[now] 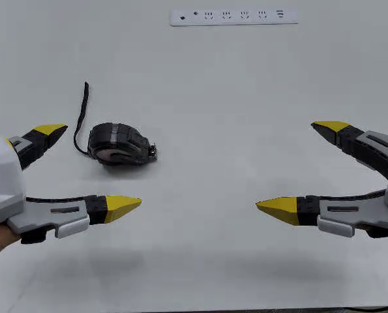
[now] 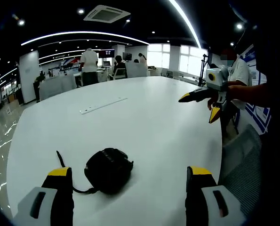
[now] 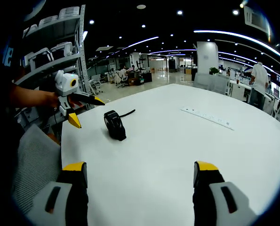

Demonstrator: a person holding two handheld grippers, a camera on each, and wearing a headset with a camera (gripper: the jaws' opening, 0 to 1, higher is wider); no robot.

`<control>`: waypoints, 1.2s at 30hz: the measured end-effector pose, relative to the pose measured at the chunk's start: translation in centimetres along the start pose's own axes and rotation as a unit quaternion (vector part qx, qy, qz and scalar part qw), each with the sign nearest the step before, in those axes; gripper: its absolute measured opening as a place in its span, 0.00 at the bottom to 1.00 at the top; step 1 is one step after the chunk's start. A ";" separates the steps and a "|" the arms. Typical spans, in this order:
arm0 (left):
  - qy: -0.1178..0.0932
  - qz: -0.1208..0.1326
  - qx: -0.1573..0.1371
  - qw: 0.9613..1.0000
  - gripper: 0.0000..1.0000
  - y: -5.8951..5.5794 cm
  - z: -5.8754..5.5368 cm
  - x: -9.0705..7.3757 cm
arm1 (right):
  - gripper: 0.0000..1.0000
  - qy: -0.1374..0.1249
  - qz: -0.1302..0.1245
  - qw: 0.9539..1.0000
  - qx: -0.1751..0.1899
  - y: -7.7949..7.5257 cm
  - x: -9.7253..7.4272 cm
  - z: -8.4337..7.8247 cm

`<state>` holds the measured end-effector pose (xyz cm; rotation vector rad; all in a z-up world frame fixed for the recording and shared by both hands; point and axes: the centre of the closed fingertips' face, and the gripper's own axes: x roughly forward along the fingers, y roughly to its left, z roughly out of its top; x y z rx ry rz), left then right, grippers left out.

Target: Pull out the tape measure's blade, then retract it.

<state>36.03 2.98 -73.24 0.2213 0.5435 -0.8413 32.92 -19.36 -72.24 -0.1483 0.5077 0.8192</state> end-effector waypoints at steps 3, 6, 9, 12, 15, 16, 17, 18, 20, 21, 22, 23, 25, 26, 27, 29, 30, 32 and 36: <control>0.006 -0.004 0.009 1.000 0.97 0.2 -0.1 0.3 | 0.95 0.003 0.007 1.000 -0.006 0.0 0.4 0.0; 0.010 -0.007 0.014 1.000 0.97 0.4 -0.1 0.4 | 0.94 0.005 0.012 1.000 -0.010 0.0 0.7 0.0; 0.015 -0.011 0.019 1.000 0.96 0.6 -0.1 0.7 | 0.93 0.008 0.019 1.000 -0.013 0.0 1.2 0.1; 0.023 -0.017 0.026 0.999 0.94 0.7 -0.3 1.0 | 0.91 0.009 0.026 0.999 -0.017 0.1 1.6 0.2; 0.034 -0.024 0.034 0.999 0.92 0.8 -0.6 1.4 | 0.90 0.013 0.033 0.999 -0.020 0.1 2.2 0.2; 0.036 -0.025 0.036 0.998 0.91 0.8 -0.6 1.5 | 0.90 0.012 0.035 0.999 -0.022 0.2 2.4 0.2; 0.039 -0.028 0.039 0.998 0.91 0.8 -0.7 1.6 | 0.89 0.011 0.039 0.999 -0.026 0.2 2.7 0.3; 0.043 -0.031 0.043 0.998 0.90 0.8 -0.7 1.8 | 0.88 0.010 0.043 0.999 -0.028 0.3 3.0 0.4; 0.048 -0.035 0.049 0.997 0.88 0.8 -0.8 2.1 | 0.87 0.011 0.050 0.998 -0.035 0.4 3.4 0.5; 0.052 -0.037 0.053 0.997 0.87 0.9 -0.9 2.2 | 0.85 0.011 0.055 0.997 -0.044 0.6 3.6 0.6; 0.056 -0.039 0.057 0.996 0.87 0.9 -1.0 2.4 | 0.85 0.012 0.057 0.997 -0.046 0.6 3.8 0.7; 0.062 -0.041 0.065 0.995 0.86 1.0 -1.1 2.5 | 0.84 0.012 0.061 0.997 -0.048 0.7 4.2 0.7; 0.069 -0.046 0.074 0.994 0.85 1.1 -1.2 2.7 | 0.82 0.012 0.068 0.996 -0.054 1.0 4.6 0.9; 0.073 -0.049 0.080 0.993 0.84 1.2 -1.2 2.8 | 0.82 0.011 0.072 0.996 -0.060 1.1 4.9 1.0; 0.075 -0.050 0.084 0.992 0.83 1.3 -1.2 2.9 | 0.81 0.011 0.074 0.995 -0.060 1.2 5.1 1.1; 0.085 -0.055 0.094 0.990 0.81 1.5 -1.3 3.2 | 0.79 0.010 0.081 0.995 -0.063 1.4 5.7 1.3; 0.090 -0.058 0.099 0.989 0.80 1.5 -1.4 3.2 | 0.78 0.011 0.084 0.994 -0.065 1.5 5.9 1.3; 0.100 -0.063 0.111 0.987 0.75 1.7 -1.6 3.4 | 0.76 0.013 0.091 0.993 -0.071 1.7 6.4 1.4; 0.120 -0.072 0.132 0.981 0.71 2.0 -2.0 3.8 | 0.72 0.013 0.103 0.991 -0.085 2.1 7.3 1.6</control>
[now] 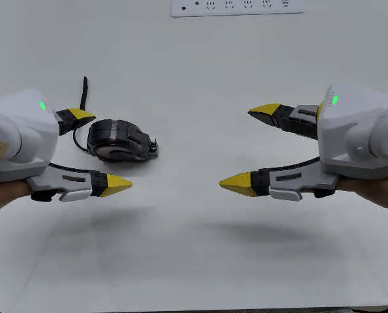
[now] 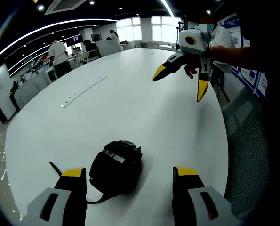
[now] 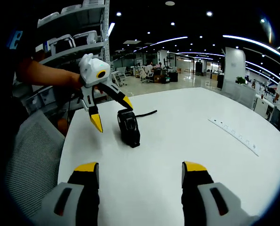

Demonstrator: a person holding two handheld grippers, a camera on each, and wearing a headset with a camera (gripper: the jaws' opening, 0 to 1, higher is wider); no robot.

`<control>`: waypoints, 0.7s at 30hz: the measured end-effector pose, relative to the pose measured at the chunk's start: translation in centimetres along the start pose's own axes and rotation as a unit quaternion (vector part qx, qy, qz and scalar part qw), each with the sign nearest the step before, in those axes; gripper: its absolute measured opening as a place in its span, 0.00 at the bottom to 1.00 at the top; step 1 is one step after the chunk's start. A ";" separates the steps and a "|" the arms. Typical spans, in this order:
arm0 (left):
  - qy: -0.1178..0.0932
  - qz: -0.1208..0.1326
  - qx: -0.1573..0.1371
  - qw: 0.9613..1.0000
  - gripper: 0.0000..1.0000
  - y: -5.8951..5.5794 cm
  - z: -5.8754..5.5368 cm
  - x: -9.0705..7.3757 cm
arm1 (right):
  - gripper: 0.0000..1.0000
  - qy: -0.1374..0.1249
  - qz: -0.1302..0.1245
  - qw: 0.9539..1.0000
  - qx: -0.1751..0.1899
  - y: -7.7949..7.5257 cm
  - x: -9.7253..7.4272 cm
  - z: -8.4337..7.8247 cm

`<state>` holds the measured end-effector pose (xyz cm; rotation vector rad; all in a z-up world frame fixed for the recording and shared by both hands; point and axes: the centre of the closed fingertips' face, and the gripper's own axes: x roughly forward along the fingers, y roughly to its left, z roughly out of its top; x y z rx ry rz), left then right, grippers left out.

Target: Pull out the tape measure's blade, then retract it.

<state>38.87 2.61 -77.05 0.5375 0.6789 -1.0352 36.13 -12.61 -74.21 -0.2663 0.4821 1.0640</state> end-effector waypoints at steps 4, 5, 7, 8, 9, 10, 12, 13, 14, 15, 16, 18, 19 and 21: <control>0.022 -0.006 0.020 1.000 0.66 0.4 -0.4 0.4 | 0.70 0.001 0.010 1.000 -0.011 0.0 1.0 0.3; 0.030 -0.008 0.028 0.999 0.65 0.5 -0.5 0.5 | 0.69 0.001 0.012 1.000 -0.016 0.0 1.3 0.4; 0.038 -0.010 0.036 0.999 0.63 0.8 -0.7 0.6 | 0.67 0.002 0.017 1.000 -0.022 0.1 1.8 0.6; 0.039 -0.011 0.037 0.998 0.62 0.8 -0.7 0.7 | 0.66 0.002 0.019 1.000 -0.025 0.1 2.0 0.6; 0.044 -0.013 0.042 0.998 0.61 1.0 -0.8 0.7 | 0.64 0.001 0.022 0.999 -0.031 0.1 2.3 0.7; 0.048 -0.014 0.045 0.998 0.60 1.1 -1.0 0.8 | 0.63 0.001 0.023 0.999 -0.034 0.1 2.5 0.8; 0.061 -0.016 0.055 0.996 0.58 1.4 -1.4 0.9 | 0.63 0.002 0.030 0.998 -0.047 0.2 3.2 0.9; 0.065 -0.017 0.056 0.996 0.58 1.5 -1.5 1.0 | 0.62 0.001 0.031 0.998 -0.051 0.2 3.5 0.9; 0.069 -0.017 0.058 0.996 0.58 1.6 -1.6 1.0 | 0.61 0.002 0.033 0.998 -0.054 0.2 3.7 0.9; 0.074 -0.017 0.062 0.995 0.57 1.8 -1.8 1.0 | 0.60 0.002 0.035 0.998 -0.054 0.3 4.0 0.9; 0.076 -0.019 0.063 0.995 0.57 1.8 -1.8 1.0 | 0.60 0.002 0.037 0.998 -0.055 0.3 4.2 1.0; 0.078 -0.022 0.064 0.995 0.54 2.0 -1.9 1.1 | 0.58 0.002 0.042 0.997 -0.060 0.4 4.7 0.9; 0.080 -0.024 0.064 0.994 0.53 2.1 -2.0 1.1 | 0.57 0.003 0.043 0.997 -0.061 0.4 4.9 0.9; 0.088 -0.030 0.069 0.993 0.51 2.1 -2.2 1.3 | 0.55 0.005 0.050 0.997 -0.064 0.5 5.5 0.7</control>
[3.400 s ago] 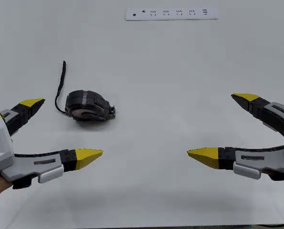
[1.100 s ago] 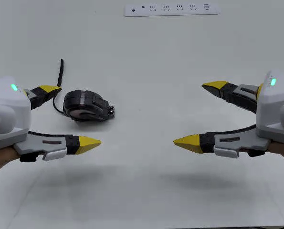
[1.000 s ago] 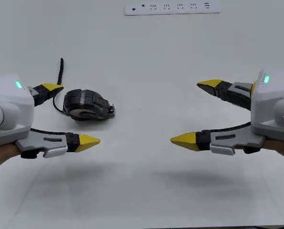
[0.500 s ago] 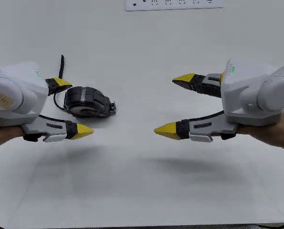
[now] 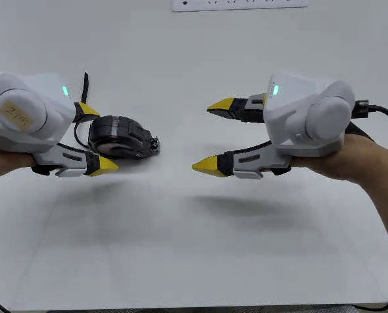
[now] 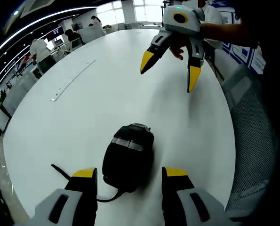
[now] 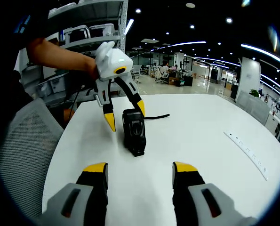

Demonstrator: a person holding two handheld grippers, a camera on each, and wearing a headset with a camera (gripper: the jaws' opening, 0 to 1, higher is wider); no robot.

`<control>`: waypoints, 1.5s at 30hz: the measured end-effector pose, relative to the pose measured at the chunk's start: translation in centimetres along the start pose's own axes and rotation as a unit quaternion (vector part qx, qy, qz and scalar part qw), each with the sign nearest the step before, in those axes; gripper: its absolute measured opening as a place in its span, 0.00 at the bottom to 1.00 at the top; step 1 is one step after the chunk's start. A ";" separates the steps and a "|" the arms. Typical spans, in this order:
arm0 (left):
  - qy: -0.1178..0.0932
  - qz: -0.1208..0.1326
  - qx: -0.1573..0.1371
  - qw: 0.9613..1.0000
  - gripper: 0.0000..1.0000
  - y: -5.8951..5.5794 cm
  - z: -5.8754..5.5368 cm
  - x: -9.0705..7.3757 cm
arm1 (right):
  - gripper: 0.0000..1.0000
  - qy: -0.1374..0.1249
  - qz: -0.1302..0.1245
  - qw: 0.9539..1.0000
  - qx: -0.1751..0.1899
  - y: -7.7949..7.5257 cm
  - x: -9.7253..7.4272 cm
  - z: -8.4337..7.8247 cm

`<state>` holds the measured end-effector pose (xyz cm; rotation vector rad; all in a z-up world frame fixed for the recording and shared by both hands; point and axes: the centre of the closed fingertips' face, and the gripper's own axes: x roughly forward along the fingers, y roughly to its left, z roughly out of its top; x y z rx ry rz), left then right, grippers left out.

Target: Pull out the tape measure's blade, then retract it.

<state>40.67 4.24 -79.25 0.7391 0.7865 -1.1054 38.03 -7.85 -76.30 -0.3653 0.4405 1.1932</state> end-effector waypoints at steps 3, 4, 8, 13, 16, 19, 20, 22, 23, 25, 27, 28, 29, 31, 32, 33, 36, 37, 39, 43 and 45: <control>0.009 -0.006 0.009 1.000 0.48 0.2 -0.2 0.3 | 0.53 0.004 0.006 1.000 -0.007 0.0 0.8 -0.2; 0.012 -0.011 0.010 1.000 0.47 0.2 -0.2 0.4 | 0.52 0.004 0.010 1.000 -0.009 0.0 1.1 -0.2; 0.021 -0.016 0.018 0.999 0.43 0.4 -0.4 0.6 | 0.48 0.007 0.015 1.000 -0.016 -0.2 2.1 -0.3; 0.028 -0.024 0.021 0.999 0.37 0.4 -0.5 0.9 | 0.45 0.006 0.025 0.999 -0.025 -0.4 3.4 -0.3; 0.030 -0.028 0.020 0.999 0.34 0.3 -0.6 1.0 | 0.43 0.010 0.035 0.999 -0.032 -0.4 4.2 -0.5; 0.032 -0.028 0.024 0.999 0.32 0.4 -0.7 1.2 | 0.40 0.015 0.042 0.998 -0.038 -0.4 5.0 -0.8; 0.032 -0.030 0.026 0.999 0.32 0.4 -0.7 1.2 | 0.40 0.015 0.044 0.998 -0.039 -0.4 5.2 -0.8; 0.032 -0.032 0.026 0.999 0.32 0.4 -0.7 1.2 | 0.38 0.017 0.048 0.998 -0.040 -0.4 5.6 -0.9; 0.032 -0.033 0.026 0.999 0.32 0.3 -0.7 1.2 | 0.37 0.016 0.049 0.998 -0.040 -0.4 5.8 -0.9; 0.031 -0.035 0.026 0.999 0.31 0.3 -0.7 1.2 | 0.34 0.017 0.051 0.998 -0.039 -0.5 6.2 -0.9; 0.030 -0.037 0.028 0.998 0.31 0.3 -0.7 1.2 | 0.33 0.018 0.056 0.998 -0.040 -0.4 6.6 -0.9; 0.030 -0.037 0.027 0.998 0.31 0.3 -0.7 1.2 | 0.32 0.019 0.058 0.997 -0.041 -0.4 6.8 -0.9; 0.030 -0.038 0.028 0.998 0.31 0.3 -0.7 1.2 | 0.31 0.020 0.060 0.997 -0.042 -0.4 7.1 -1.0; 0.032 -0.038 0.026 0.998 0.31 0.3 -0.7 1.2 | 0.30 0.023 0.065 0.997 -0.043 -0.3 7.4 -1.1; 0.032 -0.039 0.026 0.998 0.31 0.3 -0.7 1.2 | 0.29 0.023 0.067 0.997 -0.043 -0.3 7.6 -1.1; 0.033 -0.039 0.028 0.998 0.30 0.3 -0.7 1.2 | 0.29 0.023 0.067 0.997 -0.043 -0.4 7.7 -1.1; 0.036 -0.038 0.038 0.998 0.30 0.4 -0.8 1.2 | 0.26 0.025 0.071 0.996 -0.047 -0.4 8.2 -1.1; 0.037 -0.040 0.033 0.998 0.30 0.4 -0.8 1.2 | 0.26 0.025 0.074 0.996 -0.049 -0.4 8.3 -1.1; 0.038 -0.040 0.032 0.998 0.30 0.4 -0.8 1.3 | 0.23 0.025 0.081 0.996 -0.041 -0.3 8.4 -1.1; 0.038 -0.040 0.030 0.998 0.30 0.4 -0.8 1.3 | 0.22 0.026 0.084 0.995 -0.041 -0.3 8.9 -1.2; 0.038 -0.040 0.029 0.998 0.30 0.4 -0.8 1.3 | 0.20 0.025 0.087 0.995 -0.042 -0.2 9.2 -1.1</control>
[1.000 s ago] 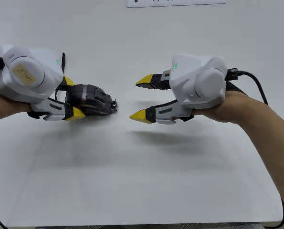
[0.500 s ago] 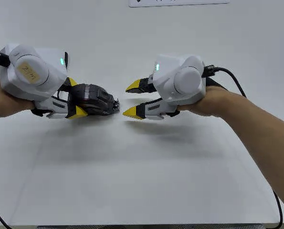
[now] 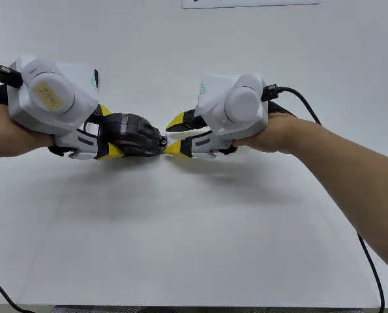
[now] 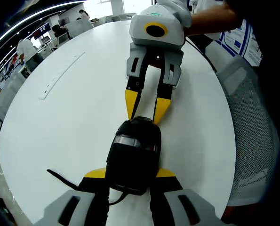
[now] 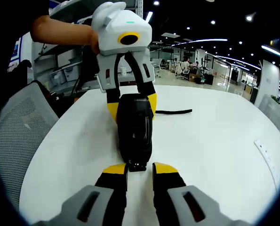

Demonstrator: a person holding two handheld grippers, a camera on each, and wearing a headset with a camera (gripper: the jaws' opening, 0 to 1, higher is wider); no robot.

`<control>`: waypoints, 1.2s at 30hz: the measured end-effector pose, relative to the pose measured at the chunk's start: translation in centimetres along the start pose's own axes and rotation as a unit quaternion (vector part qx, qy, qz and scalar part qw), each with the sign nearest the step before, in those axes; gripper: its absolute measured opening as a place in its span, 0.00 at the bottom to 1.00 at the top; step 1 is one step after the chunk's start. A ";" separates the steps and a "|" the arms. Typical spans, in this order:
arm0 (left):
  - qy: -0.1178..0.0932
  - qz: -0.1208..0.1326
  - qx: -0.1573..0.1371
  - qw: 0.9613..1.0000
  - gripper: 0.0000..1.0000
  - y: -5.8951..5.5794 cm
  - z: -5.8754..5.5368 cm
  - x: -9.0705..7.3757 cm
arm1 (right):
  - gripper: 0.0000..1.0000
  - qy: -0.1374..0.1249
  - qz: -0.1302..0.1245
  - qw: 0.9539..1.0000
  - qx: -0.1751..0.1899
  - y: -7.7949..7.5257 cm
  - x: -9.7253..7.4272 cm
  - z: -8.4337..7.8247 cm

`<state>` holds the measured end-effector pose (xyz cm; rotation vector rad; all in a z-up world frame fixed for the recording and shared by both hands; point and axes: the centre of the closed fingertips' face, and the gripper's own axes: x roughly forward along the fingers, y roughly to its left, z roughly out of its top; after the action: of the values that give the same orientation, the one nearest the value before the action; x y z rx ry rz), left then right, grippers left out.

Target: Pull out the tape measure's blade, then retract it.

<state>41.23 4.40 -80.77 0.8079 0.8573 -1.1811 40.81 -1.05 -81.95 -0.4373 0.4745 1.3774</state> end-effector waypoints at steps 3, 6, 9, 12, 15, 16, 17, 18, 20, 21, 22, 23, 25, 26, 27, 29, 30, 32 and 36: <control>-0.001 -0.001 -0.001 1.000 0.30 0.0 0.0 0.0 | 0.17 0.007 0.007 1.000 -0.009 0.3 0.5 -0.2; -0.002 -0.004 -0.004 1.000 0.30 0.0 0.0 0.0 | 0.15 0.013 0.011 1.000 -0.020 0.6 0.9 -0.4; -0.004 -0.002 -0.004 1.000 0.30 0.0 0.0 0.0 | 0.15 0.012 0.012 1.000 -0.023 0.6 0.8 -0.3; -0.009 0.002 -0.006 1.000 0.30 0.0 0.0 0.0 | 0.13 0.012 0.012 1.000 -0.026 0.6 0.7 -0.3; -0.014 0.004 -0.009 1.000 0.30 0.0 0.0 0.0 | 0.12 0.012 0.012 1.000 -0.022 0.6 0.6 -0.3; -0.014 0.004 -0.008 1.000 0.29 0.0 0.0 0.0 | 0.12 0.012 0.013 1.000 -0.022 0.6 0.6 -0.3; -0.014 0.003 -0.007 1.000 0.29 0.0 0.1 0.0 | 0.12 0.013 0.014 1.000 -0.023 0.6 0.6 -0.3; -0.014 0.003 -0.007 1.000 0.29 0.0 0.1 0.0 | 0.12 0.014 0.014 1.000 -0.025 0.6 0.6 -0.3; -0.016 0.001 -0.008 1.000 0.29 0.1 0.0 0.0 | 0.12 0.013 0.015 1.000 -0.023 0.6 0.5 -0.1; -0.017 0.000 -0.009 1.000 0.29 0.1 0.0 -0.1 | 0.12 0.012 0.015 1.000 -0.024 0.6 0.4 -0.1; -0.018 0.000 -0.010 1.000 0.29 0.1 0.0 -0.1 | 0.11 0.012 0.015 1.000 -0.025 0.6 0.4 0.0; -0.018 0.000 -0.010 1.000 0.29 0.1 0.0 -0.1 | 0.11 0.011 0.015 0.999 -0.025 0.6 0.4 0.0; -0.017 0.000 -0.010 1.000 0.29 0.1 0.0 -0.1 | 0.11 0.013 0.016 0.999 -0.028 0.5 0.4 0.0; -0.017 0.000 -0.011 1.000 0.29 0.1 0.0 -0.1 | 0.11 0.015 0.016 0.999 -0.030 0.5 0.4 0.0; -0.017 0.000 -0.011 1.000 0.29 0.1 0.0 -0.1 | 0.11 0.015 0.017 0.999 -0.030 0.6 0.4 0.0; -0.017 0.000 -0.012 1.000 0.29 0.1 0.0 -0.1 | 0.11 0.015 0.017 0.999 -0.030 0.5 0.4 -0.1; -0.017 -0.001 -0.012 1.000 0.29 0.0 0.0 -0.1 | 0.11 0.015 0.017 0.999 -0.031 0.6 0.4 -0.1; -0.018 0.000 -0.013 1.000 0.29 0.0 0.0 -0.1 | 0.11 0.016 0.017 0.999 -0.033 0.5 0.4 -0.1; -0.018 -0.001 -0.014 1.000 0.29 0.0 0.0 -0.1 | 0.11 0.016 0.018 0.999 -0.034 0.5 0.3 -0.1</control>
<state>41.23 4.49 -80.66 0.7620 0.8425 -1.1794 40.33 -0.75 -82.21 -0.5096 0.4652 1.4251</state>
